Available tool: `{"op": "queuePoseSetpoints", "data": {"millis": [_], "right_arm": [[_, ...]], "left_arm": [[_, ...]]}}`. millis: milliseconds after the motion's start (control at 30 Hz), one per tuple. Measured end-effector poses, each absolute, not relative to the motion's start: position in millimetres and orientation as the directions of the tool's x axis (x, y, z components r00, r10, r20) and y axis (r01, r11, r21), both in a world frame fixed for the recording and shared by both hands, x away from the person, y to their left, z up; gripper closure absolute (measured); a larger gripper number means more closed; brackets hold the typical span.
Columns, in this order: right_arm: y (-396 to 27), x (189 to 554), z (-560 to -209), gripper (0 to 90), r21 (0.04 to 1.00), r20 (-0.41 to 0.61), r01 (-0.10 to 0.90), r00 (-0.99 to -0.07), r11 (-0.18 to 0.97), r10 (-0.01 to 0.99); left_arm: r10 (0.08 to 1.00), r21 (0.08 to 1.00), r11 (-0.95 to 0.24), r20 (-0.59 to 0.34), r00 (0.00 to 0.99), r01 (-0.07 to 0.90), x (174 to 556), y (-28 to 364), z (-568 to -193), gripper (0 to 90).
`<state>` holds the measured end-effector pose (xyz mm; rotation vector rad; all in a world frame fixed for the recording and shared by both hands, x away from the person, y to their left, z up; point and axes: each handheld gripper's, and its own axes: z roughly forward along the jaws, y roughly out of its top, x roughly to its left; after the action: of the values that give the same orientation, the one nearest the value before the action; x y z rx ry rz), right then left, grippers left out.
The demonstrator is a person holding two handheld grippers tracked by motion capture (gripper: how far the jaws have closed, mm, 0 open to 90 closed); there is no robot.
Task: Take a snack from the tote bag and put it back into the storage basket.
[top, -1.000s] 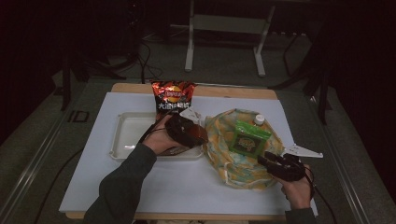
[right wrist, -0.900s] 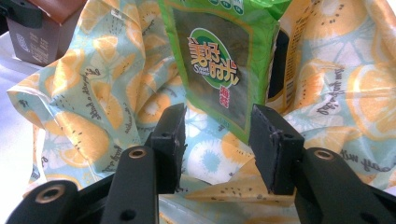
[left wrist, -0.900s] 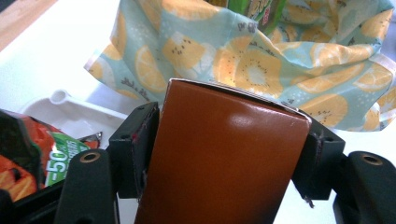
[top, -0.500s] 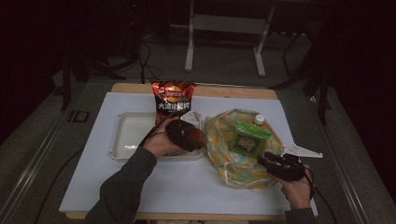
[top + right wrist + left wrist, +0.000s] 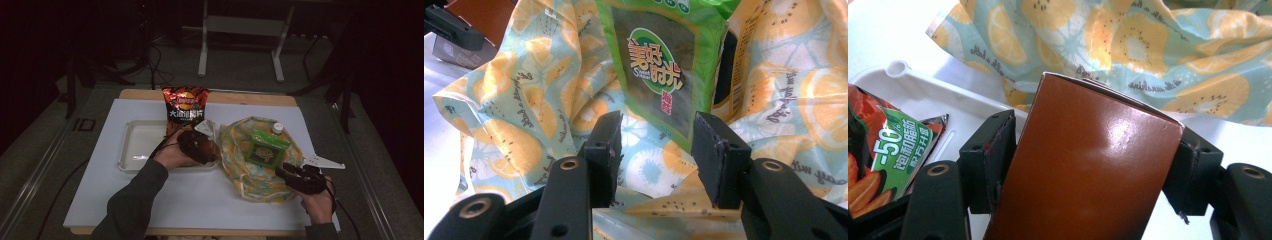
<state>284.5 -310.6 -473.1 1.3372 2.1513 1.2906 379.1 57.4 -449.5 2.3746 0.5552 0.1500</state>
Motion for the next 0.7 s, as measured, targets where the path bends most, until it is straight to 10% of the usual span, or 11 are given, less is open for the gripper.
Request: {"op": "queuePoseSetpoints", "data": {"millis": [700], "right_arm": [[-310, 285, -473, 55.1, 0.81, 0.193, 0.563, -0.523, 0.166, 0.83]], "left_arm": [[0.467, 0.572, -0.718, -0.025, 0.884, 0.396, 380, 58, -470, 26.2]]}}
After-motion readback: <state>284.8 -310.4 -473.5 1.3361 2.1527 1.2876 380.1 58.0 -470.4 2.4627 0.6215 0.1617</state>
